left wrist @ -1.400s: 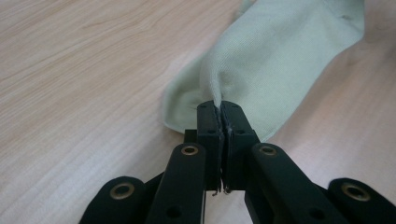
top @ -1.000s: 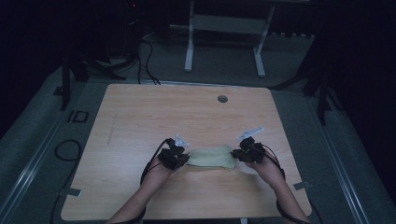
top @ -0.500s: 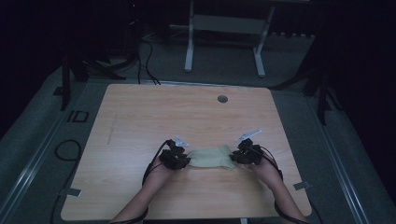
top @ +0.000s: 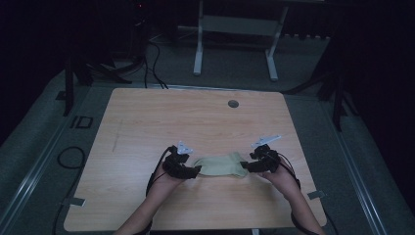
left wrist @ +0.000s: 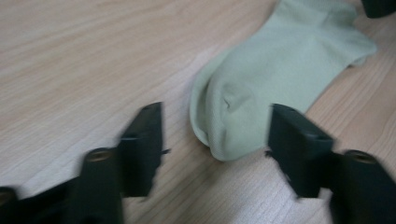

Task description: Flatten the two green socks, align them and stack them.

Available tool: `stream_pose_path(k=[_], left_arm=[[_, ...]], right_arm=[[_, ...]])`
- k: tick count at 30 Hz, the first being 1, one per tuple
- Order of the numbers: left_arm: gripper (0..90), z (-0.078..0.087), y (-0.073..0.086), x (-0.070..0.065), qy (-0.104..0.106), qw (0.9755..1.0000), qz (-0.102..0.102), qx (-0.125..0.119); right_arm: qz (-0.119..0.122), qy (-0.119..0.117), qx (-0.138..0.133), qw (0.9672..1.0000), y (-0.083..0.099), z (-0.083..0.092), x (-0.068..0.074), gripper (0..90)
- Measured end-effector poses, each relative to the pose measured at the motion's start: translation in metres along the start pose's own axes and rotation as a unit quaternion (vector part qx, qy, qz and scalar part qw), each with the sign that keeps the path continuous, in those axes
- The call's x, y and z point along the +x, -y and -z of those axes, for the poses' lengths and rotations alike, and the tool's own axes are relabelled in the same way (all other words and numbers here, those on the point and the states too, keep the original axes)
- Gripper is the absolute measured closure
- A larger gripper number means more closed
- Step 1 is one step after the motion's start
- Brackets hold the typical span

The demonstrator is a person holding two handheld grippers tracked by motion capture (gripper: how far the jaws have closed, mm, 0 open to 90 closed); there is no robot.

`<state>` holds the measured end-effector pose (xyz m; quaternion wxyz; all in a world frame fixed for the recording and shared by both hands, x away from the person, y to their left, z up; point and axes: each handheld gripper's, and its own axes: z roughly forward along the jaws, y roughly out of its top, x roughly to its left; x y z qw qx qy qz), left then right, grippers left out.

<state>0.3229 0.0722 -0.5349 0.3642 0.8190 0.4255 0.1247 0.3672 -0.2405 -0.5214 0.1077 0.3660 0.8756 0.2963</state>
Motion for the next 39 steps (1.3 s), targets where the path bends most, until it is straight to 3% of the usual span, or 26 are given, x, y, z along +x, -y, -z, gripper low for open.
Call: stream_pose_path(k=[5,7,9,12,16,19,24,27,31,39], left_arm=[[11.7,0.007,0.003,0.003,0.001,0.9995,0.008,-0.030],[10.0,0.009,0.005,0.004,0.011,0.9993,0.006,-0.034],[7.7,0.011,0.009,0.004,0.034,0.9985,0.009,-0.043],[7.6,0.014,0.015,0.003,0.039,0.9980,-0.002,-0.050],[7.6,0.018,0.026,0.006,0.052,0.9977,0.001,-0.044],[7.7,0.021,0.036,0.010,0.032,0.9989,-0.008,-0.034],[4.0,0.031,0.050,0.020,0.022,0.9992,0.017,-0.029],[1.8,0.039,0.057,0.025,0.014,0.9994,0.015,-0.028],[1.8,0.049,0.066,0.031,0.005,0.9990,0.026,-0.036],[1.8,0.067,0.085,0.039,-0.013,0.9988,0.020,-0.043]], right_arm=[[-0.017,-0.012,-0.023,0.9995,0.000,0.008,0.002,27.8],[-0.015,-0.025,-0.025,0.9993,0.001,0.009,0.002,19.0],[-0.013,-0.023,-0.027,0.9993,0.003,0.009,0.003,17.5],[-0.006,-0.018,-0.033,0.9993,0.008,0.008,0.003,13.8],[-0.010,-0.014,-0.038,0.9991,0.017,0.008,-0.003,13.6],[-0.009,-0.010,-0.050,0.9987,0.026,0.011,-0.006,13.7],[-0.014,-0.004,-0.060,0.9981,0.040,0.020,-0.010,13.8],[-0.014,-0.003,-0.068,0.9976,0.051,0.024,-0.012,13.8],[-0.025,0.003,-0.068,0.9974,0.064,0.029,-0.013,13.8],[-0.034,0.014,-0.072,0.9967,0.085,0.034,-0.018,13.6]])
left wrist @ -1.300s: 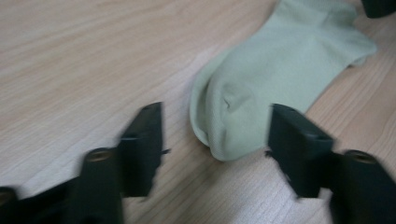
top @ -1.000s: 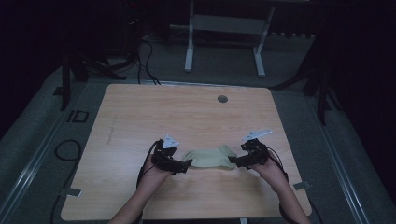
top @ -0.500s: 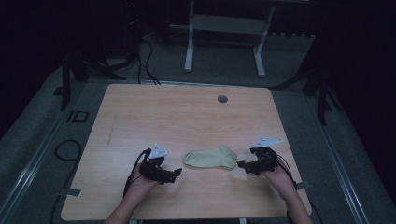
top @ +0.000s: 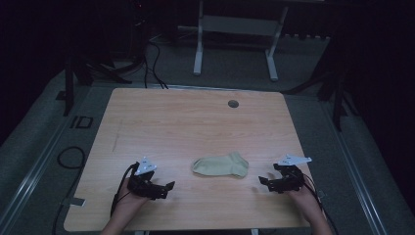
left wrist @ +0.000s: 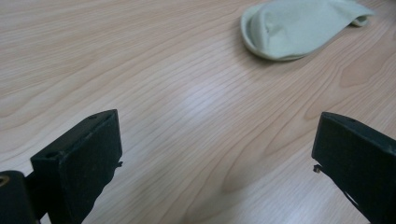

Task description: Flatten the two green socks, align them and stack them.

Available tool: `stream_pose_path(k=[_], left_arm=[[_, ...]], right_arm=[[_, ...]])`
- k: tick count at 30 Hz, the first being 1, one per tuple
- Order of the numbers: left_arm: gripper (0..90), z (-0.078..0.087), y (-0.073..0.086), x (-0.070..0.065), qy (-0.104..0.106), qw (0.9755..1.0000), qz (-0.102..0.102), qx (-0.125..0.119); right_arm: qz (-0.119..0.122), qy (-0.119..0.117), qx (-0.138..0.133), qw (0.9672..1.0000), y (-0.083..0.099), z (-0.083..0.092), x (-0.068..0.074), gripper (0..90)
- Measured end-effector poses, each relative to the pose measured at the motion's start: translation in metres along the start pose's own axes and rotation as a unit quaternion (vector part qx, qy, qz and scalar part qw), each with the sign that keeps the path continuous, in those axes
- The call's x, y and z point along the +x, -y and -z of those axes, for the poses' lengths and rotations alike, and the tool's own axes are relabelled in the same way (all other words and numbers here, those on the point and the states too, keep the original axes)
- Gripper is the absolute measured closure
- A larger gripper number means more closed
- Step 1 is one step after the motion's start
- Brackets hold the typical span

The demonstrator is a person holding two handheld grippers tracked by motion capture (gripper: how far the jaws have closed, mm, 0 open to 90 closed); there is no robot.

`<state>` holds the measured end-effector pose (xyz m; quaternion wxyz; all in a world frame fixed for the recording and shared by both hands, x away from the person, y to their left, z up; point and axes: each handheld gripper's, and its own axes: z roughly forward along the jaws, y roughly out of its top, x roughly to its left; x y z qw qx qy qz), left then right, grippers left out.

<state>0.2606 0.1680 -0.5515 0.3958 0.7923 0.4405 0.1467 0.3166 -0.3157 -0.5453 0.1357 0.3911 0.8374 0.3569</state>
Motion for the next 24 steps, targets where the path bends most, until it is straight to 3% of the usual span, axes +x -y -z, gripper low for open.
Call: stream_pose_path(k=[13,20,24], left_arm=[[1.9,0.021,0.035,0.020,-0.024,0.9996,0.016,0.001],[1.9,0.033,0.048,0.027,-0.042,0.9988,0.023,-0.011],[1.9,0.040,0.055,0.030,-0.049,0.9982,0.031,-0.016]], right_arm=[[-0.038,0.025,-0.039,0.9982,0.028,0.023,-0.013,13.5],[-0.045,0.034,-0.034,0.9979,0.040,0.033,-0.014,13.6],[-0.059,0.041,-0.046,0.9964,0.046,0.041,-0.019,13.8]])
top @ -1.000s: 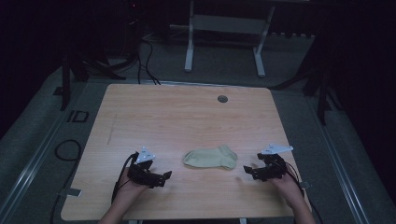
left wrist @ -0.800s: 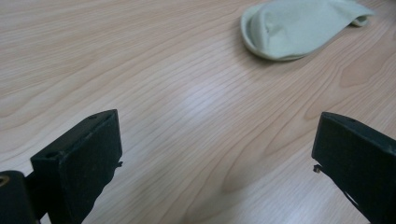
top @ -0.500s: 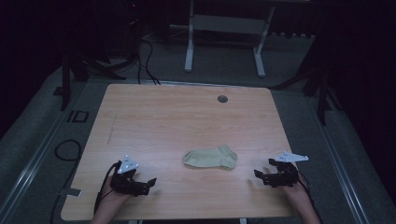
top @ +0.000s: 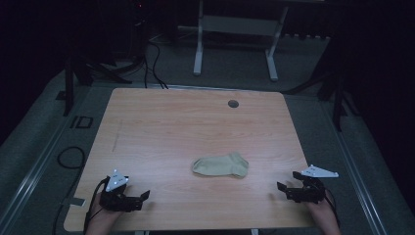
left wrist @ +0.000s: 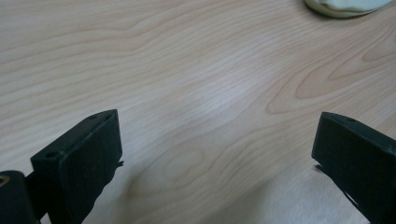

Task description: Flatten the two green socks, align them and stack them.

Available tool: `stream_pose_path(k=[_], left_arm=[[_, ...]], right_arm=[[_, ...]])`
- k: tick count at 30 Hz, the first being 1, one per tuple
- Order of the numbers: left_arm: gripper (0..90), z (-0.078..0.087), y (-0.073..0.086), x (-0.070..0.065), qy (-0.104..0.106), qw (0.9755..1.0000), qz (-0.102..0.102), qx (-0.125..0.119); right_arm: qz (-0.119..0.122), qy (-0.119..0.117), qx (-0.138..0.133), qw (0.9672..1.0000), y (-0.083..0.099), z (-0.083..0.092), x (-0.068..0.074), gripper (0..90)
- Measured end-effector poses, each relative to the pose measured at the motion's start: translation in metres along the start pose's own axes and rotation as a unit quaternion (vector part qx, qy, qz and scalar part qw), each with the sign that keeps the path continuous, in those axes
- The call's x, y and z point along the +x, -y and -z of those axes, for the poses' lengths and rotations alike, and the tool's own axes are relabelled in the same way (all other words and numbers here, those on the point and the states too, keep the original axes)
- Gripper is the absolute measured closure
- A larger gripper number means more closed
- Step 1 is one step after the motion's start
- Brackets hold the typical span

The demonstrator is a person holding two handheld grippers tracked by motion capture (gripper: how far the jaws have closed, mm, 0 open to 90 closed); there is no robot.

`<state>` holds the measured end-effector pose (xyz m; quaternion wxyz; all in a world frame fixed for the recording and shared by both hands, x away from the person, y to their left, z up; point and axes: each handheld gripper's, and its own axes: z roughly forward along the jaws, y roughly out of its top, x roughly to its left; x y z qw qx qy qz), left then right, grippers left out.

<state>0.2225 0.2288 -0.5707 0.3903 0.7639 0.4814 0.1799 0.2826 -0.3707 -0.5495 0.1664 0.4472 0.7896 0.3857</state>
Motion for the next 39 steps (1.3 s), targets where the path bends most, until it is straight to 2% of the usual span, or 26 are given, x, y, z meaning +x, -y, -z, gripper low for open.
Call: stream_pose_path(k=[7,11,13,15,17,20,23,26,29,31,35,39], left_arm=[[1.9,0.012,0.010,0.004,-0.009,0.9998,0.015,-0.014],[1.9,0.019,0.014,0.007,-0.016,0.9993,0.024,-0.025],[1.9,0.023,0.017,0.007,-0.022,0.9988,0.029,-0.033],[1.9,0.026,0.019,0.008,-0.027,0.9987,0.032,-0.028],[1.9,0.030,0.022,0.011,-0.030,0.9981,0.041,-0.035],[1.9,0.034,0.025,0.013,-0.038,0.9969,0.051,-0.045],[1.9,0.037,0.028,0.013,-0.047,0.9954,0.060,-0.059],[1.9,0.039,0.028,0.013,-0.050,0.9941,0.066,-0.070],[1.9,0.041,0.030,0.014,-0.067,0.9923,0.070,-0.077],[1.9,0.041,0.031,0.014,-0.071,0.9916,0.072,-0.081],[1.9,0.040,0.034,0.012,-0.074,0.9922,0.065,-0.076],[1.9,0.040,0.037,0.013,-0.072,0.9916,0.073,-0.079]], right_arm=[[-0.014,0.006,-0.005,0.9999,0.009,0.009,-0.004,13.8],[-0.008,0.014,0.000,0.9999,0.013,0.010,-0.004,13.8],[-0.011,0.018,-0.012,0.9997,0.015,0.012,-0.003,13.8],[-0.012,0.021,-0.018,0.9995,0.016,0.014,-0.004,13.8],[-0.017,0.025,-0.030,0.9991,0.017,0.016,-0.004,13.8],[-0.016,0.028,-0.029,0.9991,0.019,0.016,-0.005,13.7],[-0.014,0.042,-0.032,0.9985,0.020,0.017,-0.007,13.7],[-0.027,0.052,-0.046,0.9973,0.022,0.019,-0.010,13.7],[-0.041,0.063,-0.057,0.9955,0.024,0.021,-0.012,13.7],[-0.047,0.064,-0.063,0.9948,0.024,0.022,-0.012,13.7],[-0.043,0.072,-0.055,0.9949,0.022,0.020,-0.011,13.7],[-0.039,0.084,-0.046,0.9947,0.024,0.018,-0.011,13.7]])
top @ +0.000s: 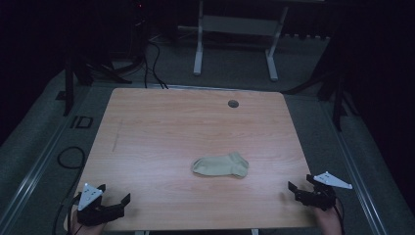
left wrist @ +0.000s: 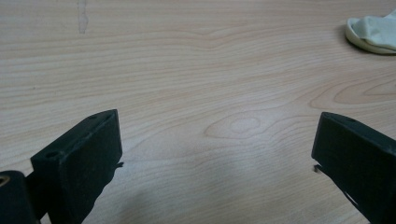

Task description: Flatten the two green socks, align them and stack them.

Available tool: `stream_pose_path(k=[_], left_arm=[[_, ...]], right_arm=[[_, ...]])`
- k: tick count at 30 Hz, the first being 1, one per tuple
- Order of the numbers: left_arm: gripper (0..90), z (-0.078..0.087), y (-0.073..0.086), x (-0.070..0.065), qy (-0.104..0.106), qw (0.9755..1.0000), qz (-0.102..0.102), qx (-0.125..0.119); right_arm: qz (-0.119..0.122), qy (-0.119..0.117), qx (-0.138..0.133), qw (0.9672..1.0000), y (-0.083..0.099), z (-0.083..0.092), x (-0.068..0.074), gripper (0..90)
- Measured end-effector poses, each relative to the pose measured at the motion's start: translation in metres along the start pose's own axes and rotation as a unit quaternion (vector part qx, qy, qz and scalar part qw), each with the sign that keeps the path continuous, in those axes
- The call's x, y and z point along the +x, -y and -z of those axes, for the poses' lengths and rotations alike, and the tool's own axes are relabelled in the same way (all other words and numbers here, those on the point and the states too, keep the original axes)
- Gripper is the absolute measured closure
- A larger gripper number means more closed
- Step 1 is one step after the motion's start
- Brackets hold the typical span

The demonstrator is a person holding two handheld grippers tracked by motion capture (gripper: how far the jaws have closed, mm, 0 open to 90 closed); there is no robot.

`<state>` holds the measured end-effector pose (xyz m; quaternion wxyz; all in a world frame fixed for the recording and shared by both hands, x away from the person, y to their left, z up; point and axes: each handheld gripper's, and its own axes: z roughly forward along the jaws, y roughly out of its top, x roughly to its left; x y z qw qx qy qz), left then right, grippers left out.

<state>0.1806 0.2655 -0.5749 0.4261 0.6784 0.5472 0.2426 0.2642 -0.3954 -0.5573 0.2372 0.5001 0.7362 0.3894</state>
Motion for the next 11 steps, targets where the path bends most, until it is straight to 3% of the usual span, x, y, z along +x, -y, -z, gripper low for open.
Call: stream_pose_path(k=[11], left_arm=[[1.9,0.0016,0.0025,0.0082,-0.003,0.9996,0.025,-0.012]], right_arm=[[-0.003,0.003,0.000,1.0000,0.0020,-0.0008,-0.0009,13.7]])
